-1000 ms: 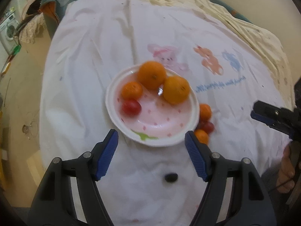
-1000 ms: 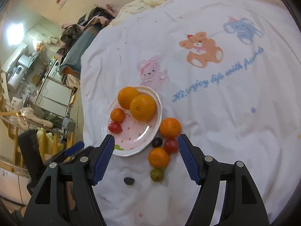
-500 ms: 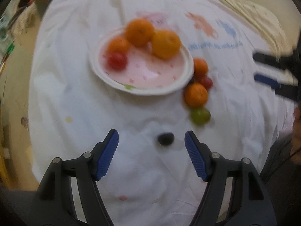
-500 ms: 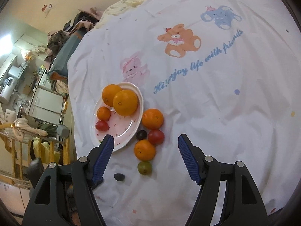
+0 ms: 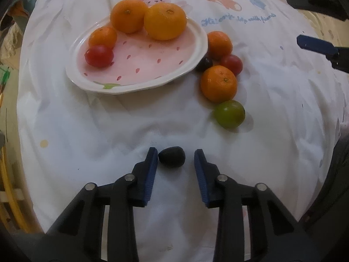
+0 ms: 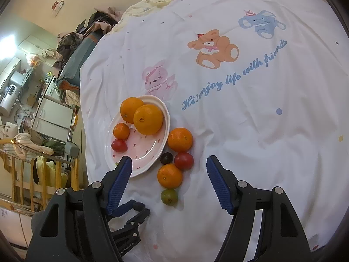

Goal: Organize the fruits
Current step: 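Grasp the dark grape with the left tool, then grasp a mandarin with the right tool while the left tool holds the grape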

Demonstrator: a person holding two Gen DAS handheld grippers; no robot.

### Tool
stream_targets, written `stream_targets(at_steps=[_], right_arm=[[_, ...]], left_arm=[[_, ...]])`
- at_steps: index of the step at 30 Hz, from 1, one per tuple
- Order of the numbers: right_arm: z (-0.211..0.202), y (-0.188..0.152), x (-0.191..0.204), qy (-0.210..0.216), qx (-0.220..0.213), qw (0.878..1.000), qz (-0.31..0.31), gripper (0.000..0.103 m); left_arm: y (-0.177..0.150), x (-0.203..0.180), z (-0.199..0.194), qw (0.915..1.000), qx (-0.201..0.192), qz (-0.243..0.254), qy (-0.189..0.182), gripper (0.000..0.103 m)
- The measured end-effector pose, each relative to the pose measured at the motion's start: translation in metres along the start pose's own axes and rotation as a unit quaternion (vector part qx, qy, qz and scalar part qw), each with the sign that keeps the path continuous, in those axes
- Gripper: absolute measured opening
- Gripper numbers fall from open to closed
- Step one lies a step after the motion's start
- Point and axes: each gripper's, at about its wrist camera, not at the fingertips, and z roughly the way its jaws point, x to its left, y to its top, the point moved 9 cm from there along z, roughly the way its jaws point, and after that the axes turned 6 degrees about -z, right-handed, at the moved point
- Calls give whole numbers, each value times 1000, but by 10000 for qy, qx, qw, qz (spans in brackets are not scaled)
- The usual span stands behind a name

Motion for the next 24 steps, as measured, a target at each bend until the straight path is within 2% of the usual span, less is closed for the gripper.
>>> stream_targets(at_steps=[2,3,6,10,13,17,19,24], right_arm=[[1,0,2,3,21,10000,-7,74],[3,0,3,-3,35,10000,-25,74],[7,-1,5,-25,79,9999,-77,73],[15,-5,5,-123,134,9998,-128,74],[34,-14,6,-204,428,9988,-158,73],[60,-28,8,-76,823,9966,-35,72],[72,-34,11,-82,973,9952,-70,66],[88,-42,17,-311,1180,9916,-427,60]], left_arm=[[1,-1,-1,10000,1,-19,-42,26],[1,-1,-2,10000,-22,-15,-34,20],[3,0,-4,10000,-19,-18,-68,20],[8,7,-17,9995,-145,-274,-67,19],[13,11,-24,9986,-240,-452,-115,19],[21,18,-32,9970,-377,-663,-146,19],[23,22,-34,9964,-402,-729,-176,20],[23,25,-40,9952,-454,-830,-236,20]])
